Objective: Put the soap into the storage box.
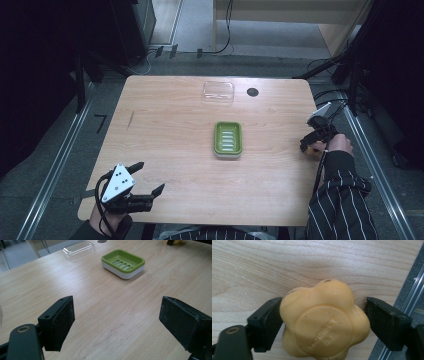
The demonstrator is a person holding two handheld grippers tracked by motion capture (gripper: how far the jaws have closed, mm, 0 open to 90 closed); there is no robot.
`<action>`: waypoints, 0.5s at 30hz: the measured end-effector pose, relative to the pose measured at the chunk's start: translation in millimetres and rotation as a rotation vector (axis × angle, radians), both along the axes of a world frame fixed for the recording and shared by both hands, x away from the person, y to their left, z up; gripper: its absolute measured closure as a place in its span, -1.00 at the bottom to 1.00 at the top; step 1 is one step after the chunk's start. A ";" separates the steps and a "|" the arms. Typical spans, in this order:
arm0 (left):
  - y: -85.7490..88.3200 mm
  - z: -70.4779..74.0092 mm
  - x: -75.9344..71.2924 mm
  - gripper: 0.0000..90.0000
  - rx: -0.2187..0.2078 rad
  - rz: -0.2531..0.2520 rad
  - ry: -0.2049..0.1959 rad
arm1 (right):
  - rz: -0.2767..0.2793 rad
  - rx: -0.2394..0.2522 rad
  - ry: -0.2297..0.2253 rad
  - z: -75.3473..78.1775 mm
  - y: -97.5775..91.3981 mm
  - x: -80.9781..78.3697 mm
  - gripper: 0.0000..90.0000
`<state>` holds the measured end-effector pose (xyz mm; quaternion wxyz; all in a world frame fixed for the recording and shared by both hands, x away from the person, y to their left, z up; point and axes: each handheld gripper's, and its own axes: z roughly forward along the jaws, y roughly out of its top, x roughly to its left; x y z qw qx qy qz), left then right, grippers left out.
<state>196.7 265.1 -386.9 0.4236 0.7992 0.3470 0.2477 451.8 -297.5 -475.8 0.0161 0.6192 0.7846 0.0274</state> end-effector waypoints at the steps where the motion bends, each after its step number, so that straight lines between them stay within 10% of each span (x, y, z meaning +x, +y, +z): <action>1: 0.0 0.0 0.0 -0.70 0.000 0.000 0.000 | -0.001 -0.001 0.000 -0.4 -0.2 0.1 -0.57; 15: 0.1 0.1 -0.4 -0.70 0.000 0.003 -0.003 | -0.009 0.007 -0.025 2.2 -1.1 -0.9 -0.38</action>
